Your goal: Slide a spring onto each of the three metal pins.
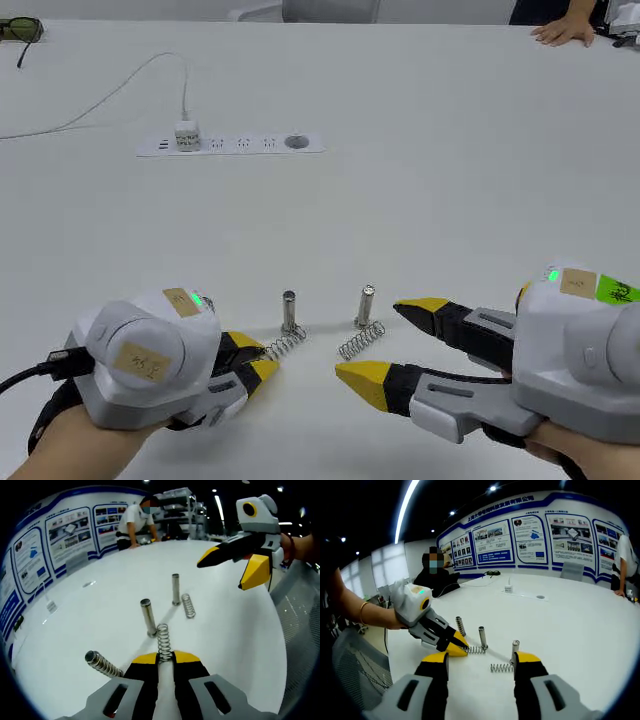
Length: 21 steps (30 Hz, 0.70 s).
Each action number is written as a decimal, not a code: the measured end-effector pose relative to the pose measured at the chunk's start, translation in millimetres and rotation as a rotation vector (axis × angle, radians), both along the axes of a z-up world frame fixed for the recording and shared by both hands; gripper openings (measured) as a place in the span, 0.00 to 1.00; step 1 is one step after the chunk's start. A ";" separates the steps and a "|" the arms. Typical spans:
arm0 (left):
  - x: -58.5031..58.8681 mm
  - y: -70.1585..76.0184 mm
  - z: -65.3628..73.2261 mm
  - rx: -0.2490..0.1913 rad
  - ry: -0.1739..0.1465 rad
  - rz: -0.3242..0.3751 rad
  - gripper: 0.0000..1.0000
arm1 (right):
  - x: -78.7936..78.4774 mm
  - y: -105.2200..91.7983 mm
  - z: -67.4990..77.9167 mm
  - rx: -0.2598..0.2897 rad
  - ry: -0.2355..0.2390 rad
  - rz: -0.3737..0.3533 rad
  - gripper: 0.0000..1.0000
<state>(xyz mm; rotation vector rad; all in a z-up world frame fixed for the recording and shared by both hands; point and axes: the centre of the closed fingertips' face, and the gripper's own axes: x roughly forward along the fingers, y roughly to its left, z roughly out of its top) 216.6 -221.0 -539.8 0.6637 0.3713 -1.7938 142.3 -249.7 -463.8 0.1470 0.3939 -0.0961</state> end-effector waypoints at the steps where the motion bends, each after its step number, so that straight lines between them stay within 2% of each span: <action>1: -1.1 1.2 0.2 0.000 -0.001 -0.004 0.10 | 0.2 -0.2 0.4 0.003 -0.002 -0.003 0.54; 5: -4.2 7.0 0.5 0.009 0.005 -0.004 0.10 | 0.4 -0.7 2.5 0.014 -0.010 -0.011 0.54; 8: -7.8 12.8 1.7 0.014 0.036 0.010 0.10 | 0.6 -0.3 5.1 0.017 -0.017 -0.010 0.54; 11: -11.8 19.7 4.2 0.011 0.052 0.015 0.10 | 1.0 1.1 6.9 0.022 -0.021 -0.006 0.54; 18: -17.8 28.1 14.8 -0.015 0.093 0.033 0.10 | 4.4 5.4 13.7 0.073 -0.056 0.001 0.52; 21: -20.9 29.6 22.2 -0.036 0.130 0.050 0.10 | 7.1 7.3 16.9 0.105 -0.075 0.001 0.49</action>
